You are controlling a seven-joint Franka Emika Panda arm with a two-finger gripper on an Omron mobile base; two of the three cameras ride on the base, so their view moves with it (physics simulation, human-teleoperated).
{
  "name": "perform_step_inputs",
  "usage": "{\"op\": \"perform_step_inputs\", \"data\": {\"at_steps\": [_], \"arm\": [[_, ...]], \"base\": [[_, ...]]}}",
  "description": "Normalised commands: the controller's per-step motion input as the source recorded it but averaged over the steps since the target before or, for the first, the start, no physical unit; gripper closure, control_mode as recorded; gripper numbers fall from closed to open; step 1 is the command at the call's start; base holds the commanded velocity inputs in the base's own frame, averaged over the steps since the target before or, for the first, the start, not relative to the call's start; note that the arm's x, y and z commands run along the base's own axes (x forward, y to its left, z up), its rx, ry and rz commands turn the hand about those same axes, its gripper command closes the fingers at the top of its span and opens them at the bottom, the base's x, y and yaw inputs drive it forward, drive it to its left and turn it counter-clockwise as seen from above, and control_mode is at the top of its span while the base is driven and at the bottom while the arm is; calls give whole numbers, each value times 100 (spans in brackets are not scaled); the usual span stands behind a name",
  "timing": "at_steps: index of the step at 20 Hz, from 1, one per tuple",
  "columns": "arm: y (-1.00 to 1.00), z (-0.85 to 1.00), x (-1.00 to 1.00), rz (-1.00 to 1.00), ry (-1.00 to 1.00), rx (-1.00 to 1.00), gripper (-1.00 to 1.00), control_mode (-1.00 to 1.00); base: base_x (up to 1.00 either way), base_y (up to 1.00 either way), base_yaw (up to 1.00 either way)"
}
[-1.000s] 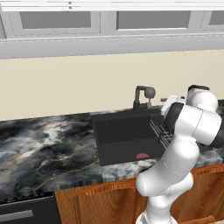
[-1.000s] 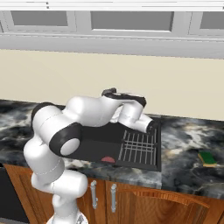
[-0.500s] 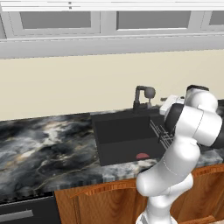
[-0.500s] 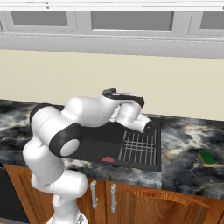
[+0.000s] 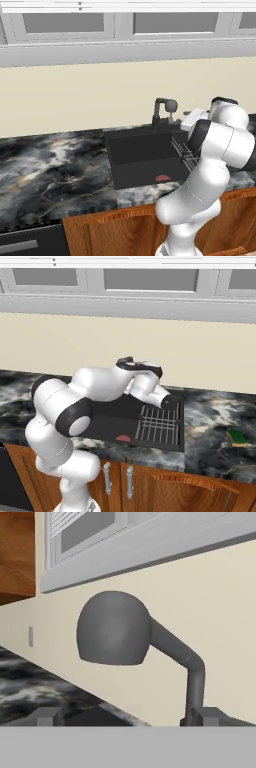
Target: Soak the sponge with water for a few seconds and then drop it inside the sink.
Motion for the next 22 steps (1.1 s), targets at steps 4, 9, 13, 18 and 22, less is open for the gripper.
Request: {"op": "perform_step_inputs", "data": {"at_steps": [4, 9, 13, 18, 22], "arm": [[0, 5, 3, -1, 0, 0, -100, -100], [-2, 1, 0, 0, -1, 0, -100, -100], [-9, 0, 0, 0, -4, 0, -100, -100], [-22, 0, 1, 0, -3, 0, -100, -100], [-16, 0, 5, 0, -1, 0, -100, -100]], "base": [[0, 0, 0], [0, 0, 0], [0, 0, 0], [0, 0, 0], [0, 0, 0]]}}
